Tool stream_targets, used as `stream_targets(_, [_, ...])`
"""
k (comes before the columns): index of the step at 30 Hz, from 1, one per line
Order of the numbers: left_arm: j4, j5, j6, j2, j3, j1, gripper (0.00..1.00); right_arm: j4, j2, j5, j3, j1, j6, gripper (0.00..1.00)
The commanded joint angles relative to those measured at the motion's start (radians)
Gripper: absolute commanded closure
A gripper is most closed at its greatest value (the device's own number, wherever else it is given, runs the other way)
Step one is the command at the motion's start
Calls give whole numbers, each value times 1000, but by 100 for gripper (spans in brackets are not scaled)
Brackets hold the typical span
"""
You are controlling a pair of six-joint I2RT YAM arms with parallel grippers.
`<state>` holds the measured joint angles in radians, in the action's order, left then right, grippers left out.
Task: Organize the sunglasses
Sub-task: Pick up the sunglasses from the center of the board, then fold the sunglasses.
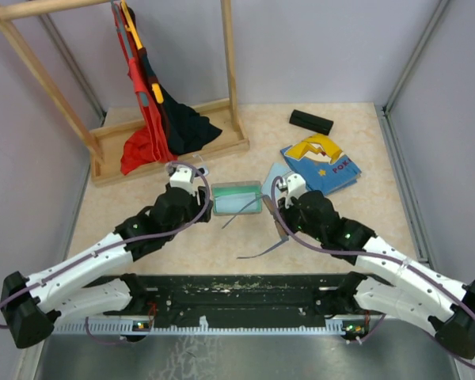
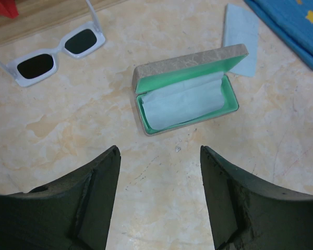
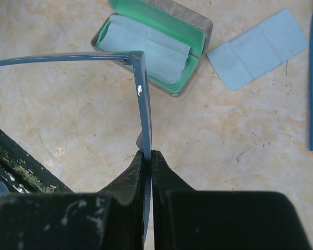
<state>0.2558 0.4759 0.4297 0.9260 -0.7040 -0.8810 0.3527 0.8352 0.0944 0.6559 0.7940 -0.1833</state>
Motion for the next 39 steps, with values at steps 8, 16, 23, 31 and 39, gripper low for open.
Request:
stream_targets(8, [-1, -86, -22, 122, -84, -1, 33, -69, 64, 185, 87, 88, 16, 100])
stream_targets(16, [-6, -49, 2, 268, -153, -74, 36, -110, 140, 214, 120, 88, -9, 100])
stream_targets(23, [22, 50, 71, 414, -244, -192, 36, -124, 160, 207, 135, 88, -75, 100])
stream_targets(31, [10, 75, 148, 503, -321, -242, 36, -136, 135, 92, 118, 88, -144, 100])
stream_targets(39, [-4, 88, 155, 589, -400, -272, 36, -144, 117, 41, 85, 88, -204, 100])
